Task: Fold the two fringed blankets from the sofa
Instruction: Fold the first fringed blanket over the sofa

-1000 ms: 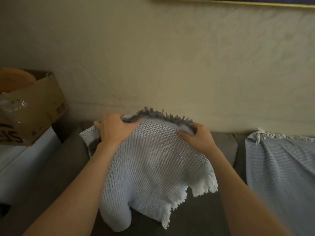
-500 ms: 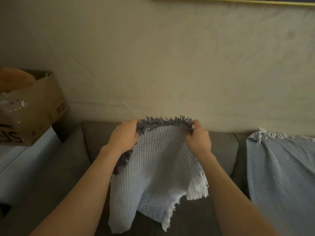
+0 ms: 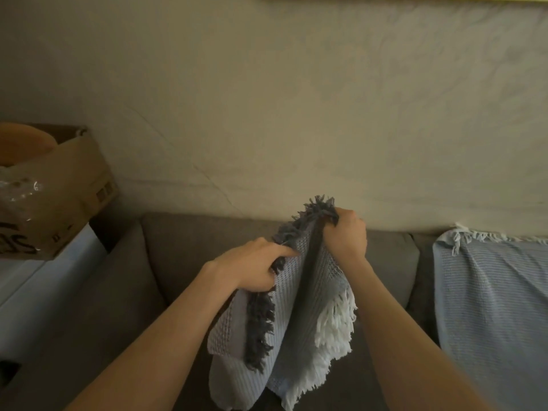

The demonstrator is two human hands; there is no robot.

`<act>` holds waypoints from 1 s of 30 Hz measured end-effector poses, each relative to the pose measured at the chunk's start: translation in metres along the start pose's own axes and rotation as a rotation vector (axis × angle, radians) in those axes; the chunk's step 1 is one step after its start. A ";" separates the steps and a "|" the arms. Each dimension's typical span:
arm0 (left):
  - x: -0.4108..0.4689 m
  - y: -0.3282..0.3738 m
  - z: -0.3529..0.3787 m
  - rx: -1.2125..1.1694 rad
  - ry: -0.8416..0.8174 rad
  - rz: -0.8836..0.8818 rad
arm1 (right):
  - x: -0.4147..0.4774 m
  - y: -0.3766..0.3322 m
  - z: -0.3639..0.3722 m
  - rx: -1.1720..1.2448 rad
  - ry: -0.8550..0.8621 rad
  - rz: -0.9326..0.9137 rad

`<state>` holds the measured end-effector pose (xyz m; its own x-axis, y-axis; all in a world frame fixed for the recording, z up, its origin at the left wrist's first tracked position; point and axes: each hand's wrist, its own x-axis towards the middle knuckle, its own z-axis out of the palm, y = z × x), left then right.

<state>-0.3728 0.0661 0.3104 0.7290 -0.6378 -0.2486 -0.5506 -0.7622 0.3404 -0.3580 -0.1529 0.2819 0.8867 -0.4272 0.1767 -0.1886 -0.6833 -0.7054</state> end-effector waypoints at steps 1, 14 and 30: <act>0.002 -0.003 0.000 -0.032 0.000 -0.008 | 0.001 0.000 -0.001 -0.001 -0.007 -0.018; 0.044 -0.031 0.010 -0.662 0.124 -0.237 | -0.002 -0.002 0.013 -0.113 -0.187 -0.291; 0.048 -0.043 -0.005 -0.757 0.265 -0.262 | -0.018 0.035 0.051 -0.251 -0.269 -0.549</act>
<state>-0.3119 0.0690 0.2878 0.9186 -0.3313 -0.2155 0.0020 -0.5414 0.8408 -0.3593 -0.1384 0.2189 0.9506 0.1629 0.2643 0.2569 -0.8907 -0.3750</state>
